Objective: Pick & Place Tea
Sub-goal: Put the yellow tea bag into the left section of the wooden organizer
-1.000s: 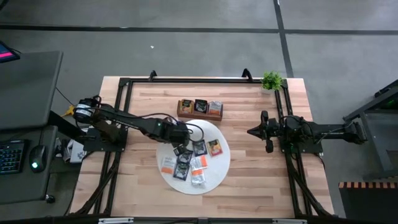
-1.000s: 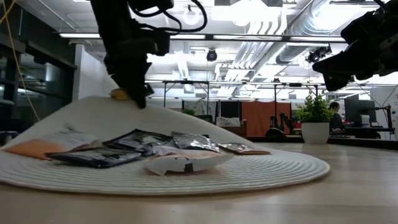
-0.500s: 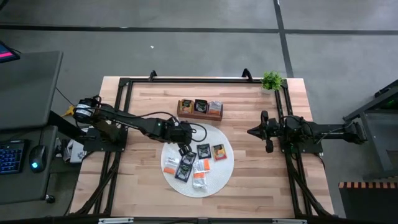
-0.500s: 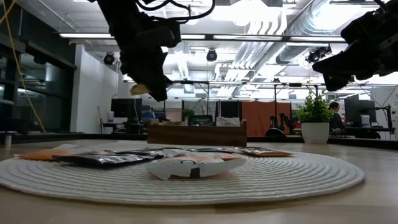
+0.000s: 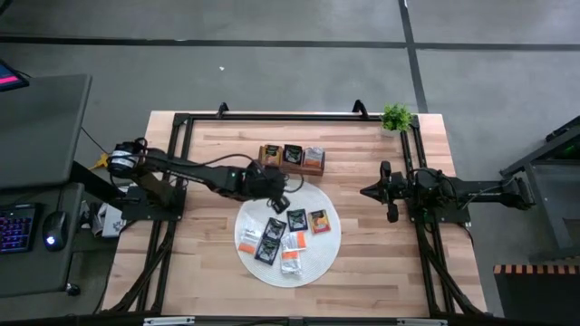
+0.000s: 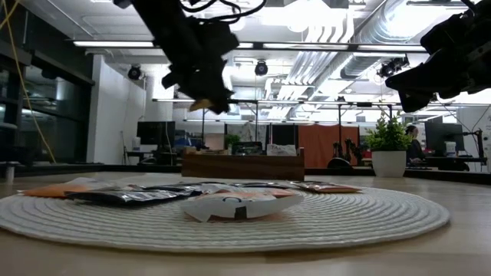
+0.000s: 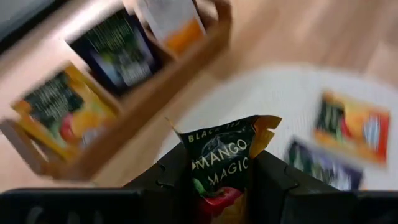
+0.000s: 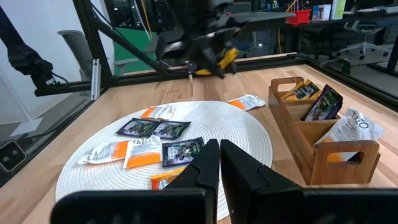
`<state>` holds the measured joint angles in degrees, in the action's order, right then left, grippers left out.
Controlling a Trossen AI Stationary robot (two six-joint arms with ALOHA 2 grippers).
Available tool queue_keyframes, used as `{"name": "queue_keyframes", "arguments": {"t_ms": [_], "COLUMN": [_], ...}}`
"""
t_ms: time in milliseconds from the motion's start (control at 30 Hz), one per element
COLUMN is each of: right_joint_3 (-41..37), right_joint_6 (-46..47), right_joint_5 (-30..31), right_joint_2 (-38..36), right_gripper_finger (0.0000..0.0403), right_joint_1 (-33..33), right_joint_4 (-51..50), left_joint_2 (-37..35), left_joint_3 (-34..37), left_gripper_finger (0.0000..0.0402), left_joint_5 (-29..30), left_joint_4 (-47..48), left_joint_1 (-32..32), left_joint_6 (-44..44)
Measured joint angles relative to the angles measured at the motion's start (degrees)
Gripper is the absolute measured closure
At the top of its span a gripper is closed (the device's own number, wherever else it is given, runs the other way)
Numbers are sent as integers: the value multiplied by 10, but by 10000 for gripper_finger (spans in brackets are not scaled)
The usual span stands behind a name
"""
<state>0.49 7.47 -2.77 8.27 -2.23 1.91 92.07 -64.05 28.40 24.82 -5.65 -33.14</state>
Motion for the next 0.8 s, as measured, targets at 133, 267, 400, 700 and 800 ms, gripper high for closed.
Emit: {"name": "queue_keyframes", "arguments": {"t_ms": [133,267,400,700,800], "right_joint_3": [0,0,0,0,0], "right_joint_6": [0,0,0,0,0], "right_joint_5": [0,0,0,0,0], "right_joint_2": [0,0,0,0,0], "right_gripper_finger": [391,391,391,391,391], "right_joint_1": [0,0,0,0,0], "right_joint_4": [0,0,0,0,0], "left_joint_2": [0,22,39,82,93], "left_joint_3": [0,-1,1,0,0], "left_gripper_finger": [284,284,284,284,284], "left_joint_5": [42,93,107,144,143], "left_joint_4": [-65,-94,-76,-72,-81], "left_joint_1": [24,52,78,142,159], "left_joint_6": [-6,-34,-64,-92,-105]}}
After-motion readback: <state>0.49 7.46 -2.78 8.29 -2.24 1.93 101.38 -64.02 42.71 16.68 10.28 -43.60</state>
